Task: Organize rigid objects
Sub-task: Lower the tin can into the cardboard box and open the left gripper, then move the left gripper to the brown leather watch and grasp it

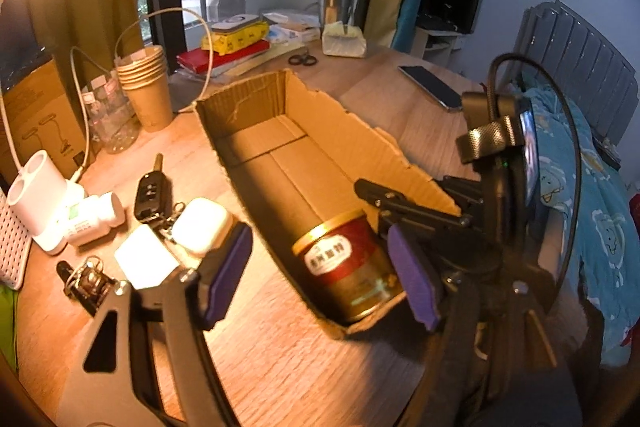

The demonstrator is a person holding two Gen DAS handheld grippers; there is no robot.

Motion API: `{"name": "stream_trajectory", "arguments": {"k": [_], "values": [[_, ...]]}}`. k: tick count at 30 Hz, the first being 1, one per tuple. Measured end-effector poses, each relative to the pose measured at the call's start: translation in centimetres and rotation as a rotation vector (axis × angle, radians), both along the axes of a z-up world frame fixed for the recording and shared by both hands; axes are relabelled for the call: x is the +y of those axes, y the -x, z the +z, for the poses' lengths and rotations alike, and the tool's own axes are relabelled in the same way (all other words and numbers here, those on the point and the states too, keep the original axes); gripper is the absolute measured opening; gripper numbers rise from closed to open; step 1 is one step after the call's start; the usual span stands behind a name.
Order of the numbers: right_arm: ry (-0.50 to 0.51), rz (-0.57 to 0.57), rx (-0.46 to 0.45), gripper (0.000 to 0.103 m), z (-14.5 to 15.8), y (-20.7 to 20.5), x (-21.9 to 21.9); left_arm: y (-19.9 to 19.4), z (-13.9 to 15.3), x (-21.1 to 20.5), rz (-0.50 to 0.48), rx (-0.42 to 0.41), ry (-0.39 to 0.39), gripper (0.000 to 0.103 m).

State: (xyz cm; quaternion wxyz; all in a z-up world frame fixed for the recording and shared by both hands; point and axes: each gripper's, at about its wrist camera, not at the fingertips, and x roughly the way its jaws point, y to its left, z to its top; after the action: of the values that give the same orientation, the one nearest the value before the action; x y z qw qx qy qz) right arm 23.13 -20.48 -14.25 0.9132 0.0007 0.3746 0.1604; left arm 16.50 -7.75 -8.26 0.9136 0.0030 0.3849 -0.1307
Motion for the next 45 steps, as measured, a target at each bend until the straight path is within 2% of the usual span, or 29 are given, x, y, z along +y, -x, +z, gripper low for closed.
{"name": "stream_trajectory", "arguments": {"k": [22,36,41,45], "values": [[-0.001,-0.001,-0.002,0.023,-0.1,0.0,-0.2,2.4,0.5,7.0,0.127,-0.045,0.034,0.08],[-0.002,0.0,-0.003,0.023,-0.1,0.0,-0.2,2.9,-1.3,11.7,0.242,-0.02,-0.025,0.082],[-0.002,0.0,-0.003,0.023,-0.1,0.0,-0.2,2.7,-1.9,12.6,0.243,-0.014,-0.076,0.083],[-0.002,0.0,-0.003,0.023,-0.1,0.0,-0.2,2.0,-2.7,12.8,0.199,0.013,-0.135,0.084]]}}
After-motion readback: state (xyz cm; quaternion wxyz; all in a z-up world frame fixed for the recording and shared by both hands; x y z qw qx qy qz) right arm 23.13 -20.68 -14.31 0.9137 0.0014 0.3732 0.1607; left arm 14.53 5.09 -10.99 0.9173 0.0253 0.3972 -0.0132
